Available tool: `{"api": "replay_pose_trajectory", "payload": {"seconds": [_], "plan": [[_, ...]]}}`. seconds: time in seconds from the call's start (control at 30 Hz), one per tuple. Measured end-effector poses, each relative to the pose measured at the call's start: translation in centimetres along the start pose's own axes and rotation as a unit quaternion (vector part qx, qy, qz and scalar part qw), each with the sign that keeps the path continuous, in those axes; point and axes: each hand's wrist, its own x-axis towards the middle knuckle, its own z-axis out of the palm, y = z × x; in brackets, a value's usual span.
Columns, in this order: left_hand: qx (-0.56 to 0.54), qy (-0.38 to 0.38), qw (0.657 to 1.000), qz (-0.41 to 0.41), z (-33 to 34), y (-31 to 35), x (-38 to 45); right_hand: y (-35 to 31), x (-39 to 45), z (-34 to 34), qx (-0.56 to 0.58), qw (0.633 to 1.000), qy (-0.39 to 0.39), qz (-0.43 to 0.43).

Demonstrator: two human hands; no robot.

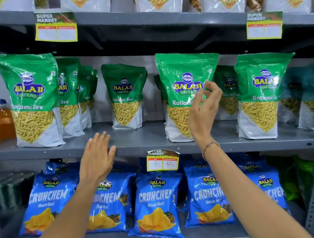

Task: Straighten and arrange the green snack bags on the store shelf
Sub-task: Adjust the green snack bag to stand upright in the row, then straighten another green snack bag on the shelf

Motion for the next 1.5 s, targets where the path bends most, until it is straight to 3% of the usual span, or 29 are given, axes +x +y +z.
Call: {"api": "replay_pose_trajectory", "payload": {"seconds": [0.07, 0.2, 0.33, 0.43, 0.63, 0.73, 0.9, 1.2, 1.5], "plan": [[0.012, 0.012, 1.0, -0.019, -0.5, -2.7, -0.3, -0.8, -1.3, 2.0, 0.031, 0.998, -0.033, -0.033], [0.011, 0.013, 1.0, -0.016, -1.3, -6.7, -0.5, -0.8, -4.6, 7.1, 0.047, 0.978, -0.184, -0.085], [0.002, 0.017, 1.0, 0.001, -1.5, -9.5, -0.7, 0.9, -5.9, 13.2, -0.062, 0.946, -0.318, 0.011], [0.007, 0.022, 0.999, 0.043, -1.2, -11.2, -0.8, 2.5, -6.0, 17.5, -0.147, 0.917, -0.364, 0.067], [0.024, 0.079, 0.991, 0.104, 0.5, -12.9, -0.1, 4.8, -7.7, 24.3, -0.241, 0.867, -0.382, 0.212], [0.035, 0.132, 0.983, 0.124, 2.0, -13.7, 0.4, 5.1, -8.8, 26.5, -0.248, 0.86, -0.352, 0.274], [0.051, 0.203, 0.969, 0.131, 3.3, -14.0, 0.6, 5.8, -9.3, 28.3, -0.286, 0.852, -0.33, 0.289], [0.06, 0.226, 0.964, 0.128, 3.7, -14.1, 0.8, 6.4, -8.6, 28.4, -0.286, 0.854, -0.304, 0.31], [0.073, 0.243, 0.958, 0.134, 3.7, -14.1, 0.9, 6.5, -8.6, 27.5, -0.275, 0.871, -0.299, 0.274]]}}
